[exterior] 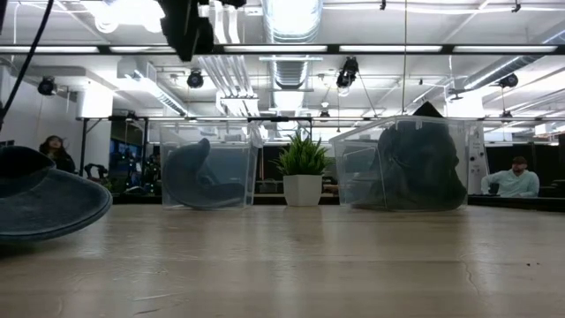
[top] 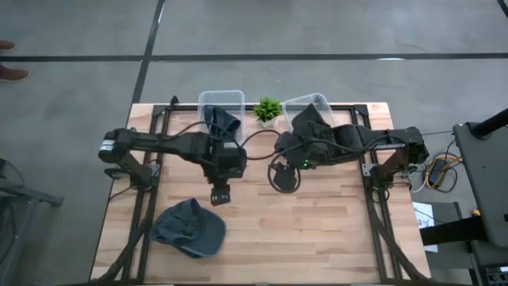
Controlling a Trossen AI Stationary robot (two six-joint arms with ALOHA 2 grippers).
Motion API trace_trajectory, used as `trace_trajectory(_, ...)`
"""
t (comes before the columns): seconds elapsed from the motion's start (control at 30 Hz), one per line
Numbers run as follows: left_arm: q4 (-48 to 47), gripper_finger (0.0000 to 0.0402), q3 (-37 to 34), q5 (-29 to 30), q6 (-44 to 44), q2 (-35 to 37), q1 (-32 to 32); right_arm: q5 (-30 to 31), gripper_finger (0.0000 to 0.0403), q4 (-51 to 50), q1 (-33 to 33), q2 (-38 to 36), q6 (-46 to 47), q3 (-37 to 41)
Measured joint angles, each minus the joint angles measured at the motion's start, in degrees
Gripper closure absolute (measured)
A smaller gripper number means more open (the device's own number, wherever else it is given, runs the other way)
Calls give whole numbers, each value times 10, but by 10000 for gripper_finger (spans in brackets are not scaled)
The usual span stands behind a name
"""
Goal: Pick & Place hat
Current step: Put the right blue cap into the left transparent bin
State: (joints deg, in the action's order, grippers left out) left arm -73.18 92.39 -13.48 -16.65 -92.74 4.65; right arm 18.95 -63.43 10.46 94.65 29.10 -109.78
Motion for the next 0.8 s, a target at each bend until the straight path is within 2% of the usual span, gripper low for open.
trace_trajectory(0.17,0,241,-35,-1,35,-11,13,0,168,-3,3,0,5,0)
trace_trajectory(0.4,6,241,-124,-14,62,-12,37,0,170,-1,4,0,5,0)
trace_trajectory(0.63,58,241,-199,-26,67,-11,50,1,172,-2,4,0,5,0)
trace_trajectory(0.8,102,241,-247,-56,75,-11,50,1,172,-2,4,0,5,0)
